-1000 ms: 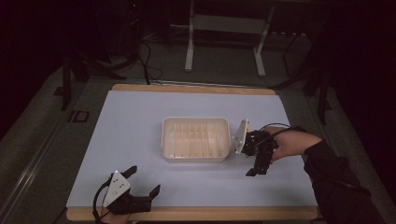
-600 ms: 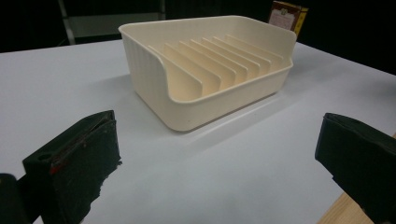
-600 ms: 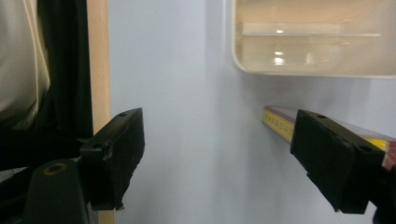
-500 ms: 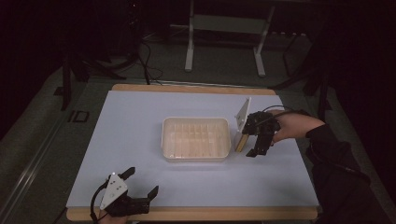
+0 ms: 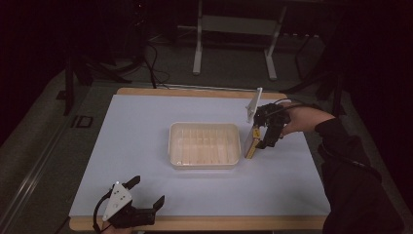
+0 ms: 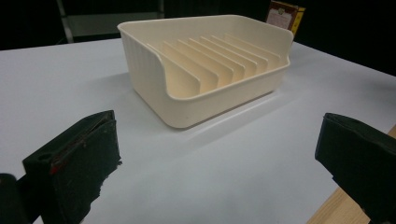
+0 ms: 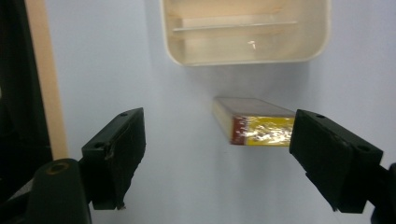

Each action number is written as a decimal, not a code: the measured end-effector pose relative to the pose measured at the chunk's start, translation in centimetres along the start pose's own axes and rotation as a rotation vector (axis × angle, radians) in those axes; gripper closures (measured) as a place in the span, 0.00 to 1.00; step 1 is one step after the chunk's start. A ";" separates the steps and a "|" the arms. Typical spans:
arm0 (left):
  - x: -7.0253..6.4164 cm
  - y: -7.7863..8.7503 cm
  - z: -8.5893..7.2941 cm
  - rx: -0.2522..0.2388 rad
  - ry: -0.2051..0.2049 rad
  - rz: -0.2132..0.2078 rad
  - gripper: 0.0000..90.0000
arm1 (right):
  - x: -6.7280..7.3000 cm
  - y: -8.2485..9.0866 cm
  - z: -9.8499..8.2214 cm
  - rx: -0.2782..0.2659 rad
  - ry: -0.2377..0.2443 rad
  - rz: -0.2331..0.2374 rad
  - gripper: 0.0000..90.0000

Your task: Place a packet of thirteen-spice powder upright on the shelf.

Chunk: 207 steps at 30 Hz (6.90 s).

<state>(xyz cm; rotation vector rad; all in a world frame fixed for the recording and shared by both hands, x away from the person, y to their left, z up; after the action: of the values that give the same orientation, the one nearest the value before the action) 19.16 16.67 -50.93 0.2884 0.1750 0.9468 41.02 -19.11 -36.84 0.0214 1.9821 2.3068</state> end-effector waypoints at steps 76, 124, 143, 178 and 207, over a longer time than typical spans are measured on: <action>-0.1 0.1 -0.1 0.009 0.001 -0.010 0.00 | -1.6 1.3 -0.9 0.018 0.068 0.078 0.36; -0.2 0.1 -0.1 0.003 -0.008 -0.021 0.00 | 0.7 2.4 8.5 -0.216 0.211 0.086 0.36; -0.2 0.2 0.0 0.002 -0.007 -0.022 0.00 | -1.8 -0.9 8.7 -0.286 0.136 0.115 0.36; -0.2 0.1 0.0 0.001 -0.007 -0.026 0.00 | -2.9 -4.7 9.3 -0.236 0.082 0.110 0.36; -0.2 0.1 0.1 -0.003 -0.009 -0.030 0.00 | -2.3 -8.3 11.2 -0.177 0.077 0.108 0.35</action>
<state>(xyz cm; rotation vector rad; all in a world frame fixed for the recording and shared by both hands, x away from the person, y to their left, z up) 18.96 16.54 -50.85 0.2863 0.1696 0.9159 44.66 -7.01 -43.19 0.0274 1.8451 2.5811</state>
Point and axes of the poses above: each handheld gripper's, and its own axes: y roughly backward along the jaws, z roughly out of its top, x roughly to its left, the point moved 3 cm from there along -y, roughly forward along the jaws, and after that the axes turned 4 degrees about -y, right-handed, at the moved point
